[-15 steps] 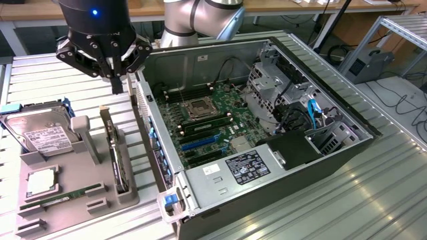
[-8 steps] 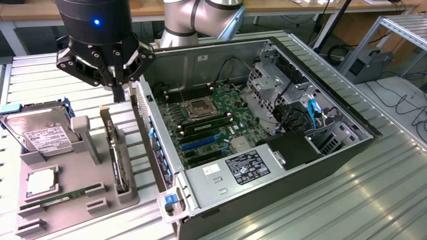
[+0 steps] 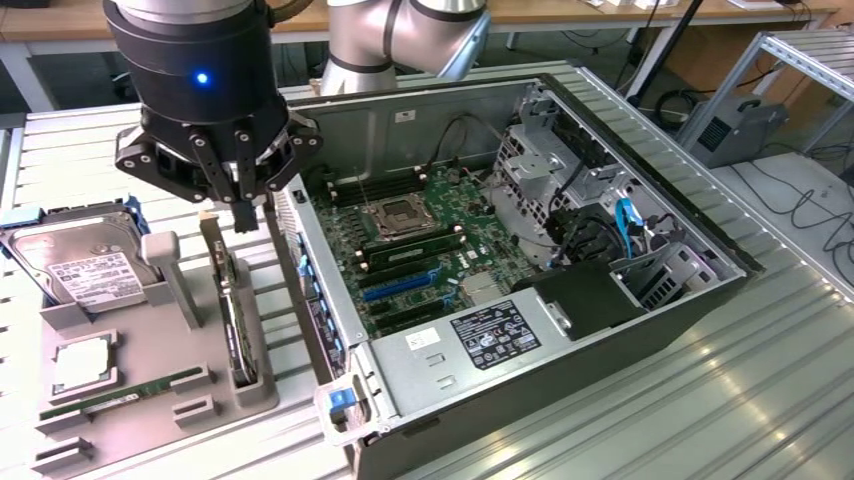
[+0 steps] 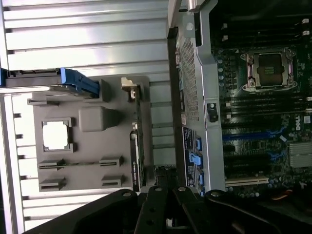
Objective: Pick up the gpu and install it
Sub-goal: 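Reach for the gpu, then pick up the gpu and move the gpu toward the slot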
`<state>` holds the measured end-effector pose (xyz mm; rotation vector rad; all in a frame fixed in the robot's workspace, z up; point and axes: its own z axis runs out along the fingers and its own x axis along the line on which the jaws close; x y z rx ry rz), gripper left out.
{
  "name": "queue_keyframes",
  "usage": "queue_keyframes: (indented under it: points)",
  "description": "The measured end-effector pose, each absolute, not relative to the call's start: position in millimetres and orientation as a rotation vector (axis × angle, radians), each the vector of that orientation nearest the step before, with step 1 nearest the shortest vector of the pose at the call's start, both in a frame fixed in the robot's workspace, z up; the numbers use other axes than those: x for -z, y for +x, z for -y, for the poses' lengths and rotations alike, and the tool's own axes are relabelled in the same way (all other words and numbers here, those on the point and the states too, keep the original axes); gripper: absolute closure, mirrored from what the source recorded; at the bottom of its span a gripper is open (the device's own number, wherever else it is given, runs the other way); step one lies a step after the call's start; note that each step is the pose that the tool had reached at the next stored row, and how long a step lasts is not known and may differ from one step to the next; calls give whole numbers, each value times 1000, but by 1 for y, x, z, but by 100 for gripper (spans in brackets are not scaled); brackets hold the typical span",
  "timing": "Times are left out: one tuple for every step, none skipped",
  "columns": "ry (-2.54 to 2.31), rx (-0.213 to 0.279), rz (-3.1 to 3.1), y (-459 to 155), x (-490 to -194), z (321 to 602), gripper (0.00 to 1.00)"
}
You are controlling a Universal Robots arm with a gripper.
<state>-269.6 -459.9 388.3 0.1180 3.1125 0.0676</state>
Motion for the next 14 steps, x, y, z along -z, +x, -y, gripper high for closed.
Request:
queue_keyframes:
  points:
    - [118,-68,-3113,-270,-388,467,89]
    - [118,-68,-3113,-270,-388,472,89]
    - [118,-68,-3112,-270,-388,473,89]
    - [118,-68,-3112,-270,-388,473,89]
    - [118,-68,-3112,-270,-388,473,89]
    - [118,-68,-3113,-270,-388,473,89]
    - [118,-68,-3112,-270,-388,473,89]
    - [118,-68,-3113,-270,-388,473,89]
    - [118,-68,-3113,-270,-388,473,89]
    - [118,-68,-3112,-270,-388,473,89]
    - [118,-68,-3113,-270,-388,473,89]
    - [118,-68,-3113,-270,-388,473,89]
    - [118,-68,-3112,-270,-388,473,89]
    - [118,-68,-3112,-270,-388,473,89]
